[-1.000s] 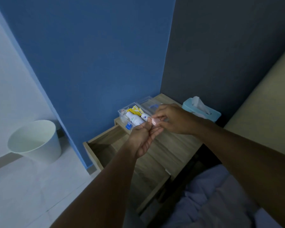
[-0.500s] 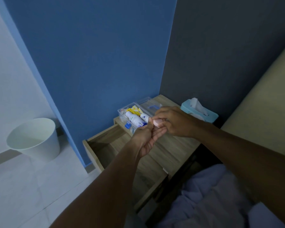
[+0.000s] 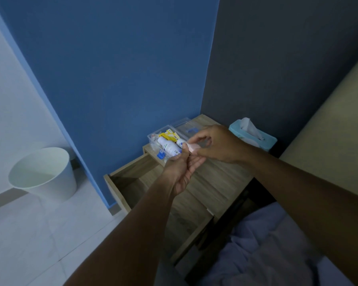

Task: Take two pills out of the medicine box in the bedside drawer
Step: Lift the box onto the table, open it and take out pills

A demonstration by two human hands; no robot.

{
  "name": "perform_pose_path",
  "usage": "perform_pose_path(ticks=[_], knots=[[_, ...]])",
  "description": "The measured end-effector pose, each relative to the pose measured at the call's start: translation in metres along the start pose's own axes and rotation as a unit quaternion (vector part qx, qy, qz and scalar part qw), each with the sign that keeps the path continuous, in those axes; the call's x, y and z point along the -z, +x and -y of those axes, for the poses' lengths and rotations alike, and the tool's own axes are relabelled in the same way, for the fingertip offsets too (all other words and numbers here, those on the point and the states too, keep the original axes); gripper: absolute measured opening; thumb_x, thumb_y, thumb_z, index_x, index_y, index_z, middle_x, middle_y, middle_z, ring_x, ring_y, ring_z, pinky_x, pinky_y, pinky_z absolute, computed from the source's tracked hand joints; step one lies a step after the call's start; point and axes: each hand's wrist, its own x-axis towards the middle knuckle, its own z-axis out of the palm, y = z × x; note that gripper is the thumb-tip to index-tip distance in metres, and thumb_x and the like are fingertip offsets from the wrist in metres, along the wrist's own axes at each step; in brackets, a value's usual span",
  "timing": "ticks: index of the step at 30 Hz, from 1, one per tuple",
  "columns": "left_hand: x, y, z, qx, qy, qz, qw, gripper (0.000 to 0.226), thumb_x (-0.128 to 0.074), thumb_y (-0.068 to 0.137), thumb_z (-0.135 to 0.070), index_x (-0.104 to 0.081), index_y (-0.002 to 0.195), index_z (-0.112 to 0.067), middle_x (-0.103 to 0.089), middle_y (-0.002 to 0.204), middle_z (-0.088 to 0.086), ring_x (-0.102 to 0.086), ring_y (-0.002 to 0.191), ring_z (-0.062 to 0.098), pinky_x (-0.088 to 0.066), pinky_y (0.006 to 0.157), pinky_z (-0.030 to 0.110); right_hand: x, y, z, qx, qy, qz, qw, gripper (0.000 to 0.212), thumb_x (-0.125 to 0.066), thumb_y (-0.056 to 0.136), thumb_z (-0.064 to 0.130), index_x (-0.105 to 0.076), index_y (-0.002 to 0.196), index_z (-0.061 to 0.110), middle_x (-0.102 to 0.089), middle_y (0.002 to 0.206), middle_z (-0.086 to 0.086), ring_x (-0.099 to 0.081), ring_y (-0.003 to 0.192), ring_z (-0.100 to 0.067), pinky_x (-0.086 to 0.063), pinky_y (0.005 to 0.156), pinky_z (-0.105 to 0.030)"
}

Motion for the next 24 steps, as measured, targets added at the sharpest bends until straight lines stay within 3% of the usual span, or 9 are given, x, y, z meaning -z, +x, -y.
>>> perform_pose_path(ticks=[2,3,7,9,13,15,20,24], knots=[[0.002,0.002,0.002,0.003,-0.003,0.001,1.000,0.038,-0.049,0.099,-0.028,-0.059,0.107,0.008,-0.071,0.105,0.028,-0.074,0.090,0.026,-0.061,0.078,0.032,0.000,0.000,-0.001,-0.037,0.039,0.038,0.998,0.052,-0.079,0.078,0.022,-0.067,0.128,0.027,-0.066,0.121,0.018,-0.058,0.107,0.007,-0.041,0.081,-0.010],[0.003,0.002,0.004,0.006,-0.002,0.005,1.000,0.039,-0.049,0.099,-0.028,-0.059,0.108,0.009,-0.072,0.103,0.027,-0.074,0.089,0.025,-0.062,0.076,0.032,-0.002,0.000,-0.002,-0.058,0.039,0.031,0.997,0.057,-0.081,0.076,0.026,-0.064,0.131,0.028,-0.064,0.121,0.019,-0.058,0.107,0.005,-0.041,0.079,-0.010],[0.007,0.006,0.008,0.025,-0.006,0.012,1.000,0.040,-0.050,0.099,-0.023,-0.055,0.116,0.013,-0.074,0.095,0.026,-0.075,0.090,0.028,-0.061,0.068,0.027,-0.006,0.001,-0.005,-0.087,-0.011,-0.030,0.996,0.035,-0.085,0.070,0.046,-0.081,0.092,0.020,-0.075,0.080,0.014,-0.063,0.069,0.012,-0.050,0.065,-0.012],[0.011,0.009,0.009,0.030,-0.004,0.011,0.999,0.039,-0.052,0.098,-0.024,-0.057,0.113,0.012,-0.073,0.099,0.027,-0.074,0.092,0.029,-0.060,0.069,0.026,-0.006,0.000,-0.007,-0.080,0.016,-0.008,0.997,0.029,-0.086,0.073,0.037,-0.082,0.094,0.017,-0.073,0.074,0.013,-0.064,0.070,0.015,-0.052,0.071,-0.018],[0.016,0.017,0.011,0.029,-0.003,0.013,0.999,0.043,-0.054,0.096,-0.029,-0.060,0.109,0.012,-0.073,0.101,0.026,-0.074,0.093,0.026,-0.060,0.073,0.028,-0.008,0.001,-0.009,-0.063,0.047,0.040,0.996,0.039,-0.081,0.077,0.004,-0.075,0.115,0.012,-0.072,0.112,-0.005,-0.067,0.100,-0.004,-0.056,0.095,-0.032],[0.016,0.020,0.011,0.030,-0.012,0.020,0.999,0.042,-0.053,0.096,-0.028,-0.060,0.109,0.012,-0.073,0.102,0.027,-0.074,0.093,0.027,-0.061,0.074,0.029,-0.009,0.000,-0.012,-0.043,0.061,0.036,0.997,0.043,-0.076,0.078,-0.006,-0.074,0.117,0.009,-0.066,0.123,-0.008,-0.067,0.104,-0.010,-0.055,0.099,-0.034],[0.023,0.026,0.012,0.035,-0.042,0.015,0.998,0.038,-0.051,0.098,-0.024,-0.056,0.110,0.012,-0.072,0.098,0.030,-0.074,0.094,0.032,-0.061,0.072,0.031,-0.003,0.000,-0.020,-0.026,0.086,0.000,0.996,0.052,-0.074,0.077,-0.010,-0.069,0.125,0.010,-0.069,0.111,0.000,-0.064,0.100,-0.011,-0.053,0.092,-0.024],[0.028,0.029,0.016,0.037,-0.033,0.032,0.998,0.033,-0.048,0.100,-0.020,-0.056,0.113,0.009,-0.071,0.104,0.030,-0.071,0.101,0.033,-0.060,0.078,0.033,-0.003,-0.001,-0.031,-0.055,0.122,-0.042,0.990,0.039,-0.069,0.089,0.001,-0.068,0.127,0.013,-0.069,0.106,0.004,-0.063,0.099,-0.007,-0.050,0.092,-0.020]])
